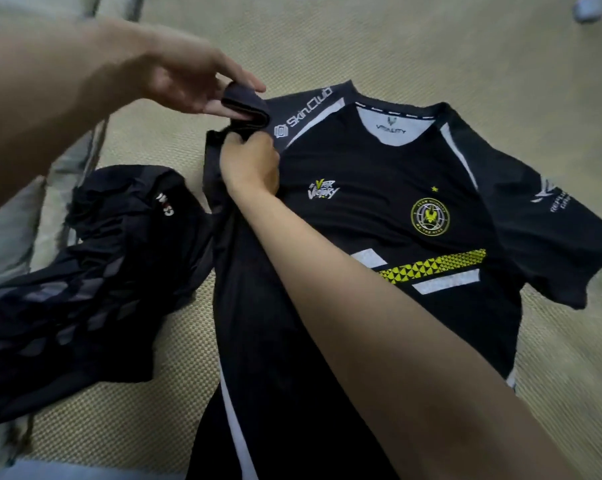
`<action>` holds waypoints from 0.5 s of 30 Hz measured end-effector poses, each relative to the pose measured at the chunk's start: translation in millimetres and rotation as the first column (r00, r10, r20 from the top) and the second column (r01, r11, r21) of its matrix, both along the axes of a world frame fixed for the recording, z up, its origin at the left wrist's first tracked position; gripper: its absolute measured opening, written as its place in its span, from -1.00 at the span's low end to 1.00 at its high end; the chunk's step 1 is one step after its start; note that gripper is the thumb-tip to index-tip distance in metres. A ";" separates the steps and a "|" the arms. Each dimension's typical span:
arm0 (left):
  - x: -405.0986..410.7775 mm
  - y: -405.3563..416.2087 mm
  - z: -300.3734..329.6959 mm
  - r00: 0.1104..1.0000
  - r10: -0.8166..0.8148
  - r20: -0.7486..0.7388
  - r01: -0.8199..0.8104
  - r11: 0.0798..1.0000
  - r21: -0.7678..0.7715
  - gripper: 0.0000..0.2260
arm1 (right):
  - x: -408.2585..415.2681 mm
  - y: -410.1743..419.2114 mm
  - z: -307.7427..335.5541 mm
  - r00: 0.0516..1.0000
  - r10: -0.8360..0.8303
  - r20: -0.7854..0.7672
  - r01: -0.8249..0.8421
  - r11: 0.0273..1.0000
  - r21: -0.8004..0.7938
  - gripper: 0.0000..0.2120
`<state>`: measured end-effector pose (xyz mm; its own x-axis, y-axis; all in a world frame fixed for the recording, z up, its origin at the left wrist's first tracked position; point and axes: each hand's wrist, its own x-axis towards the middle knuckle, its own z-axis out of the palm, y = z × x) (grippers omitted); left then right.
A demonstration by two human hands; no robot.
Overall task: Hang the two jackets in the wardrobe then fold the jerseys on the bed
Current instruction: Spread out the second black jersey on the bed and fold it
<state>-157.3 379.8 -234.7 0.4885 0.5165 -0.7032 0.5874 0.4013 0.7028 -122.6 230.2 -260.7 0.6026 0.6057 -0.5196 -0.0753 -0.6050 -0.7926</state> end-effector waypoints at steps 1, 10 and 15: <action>10.3 -6.3 8.4 0.996 -0.085 0.001 0.085 0.996 0.016 -0.82 | 14.5 -11.4 4.9 0.995 -0.072 -0.065 0.075 0.996 0.045 -0.76; 188.3 -149.8 78.6 0.872 -0.442 0.210 0.447 0.894 0.028 -0.69 | 193.2 -191.1 32.5 0.688 -0.367 -0.626 0.568 0.810 0.149 -0.55; 260.8 -233.1 51.8 0.789 -0.599 0.135 0.573 0.797 0.189 -0.66 | 261.6 -303.4 3.1 0.702 -0.426 -0.571 0.517 0.856 -0.002 -0.29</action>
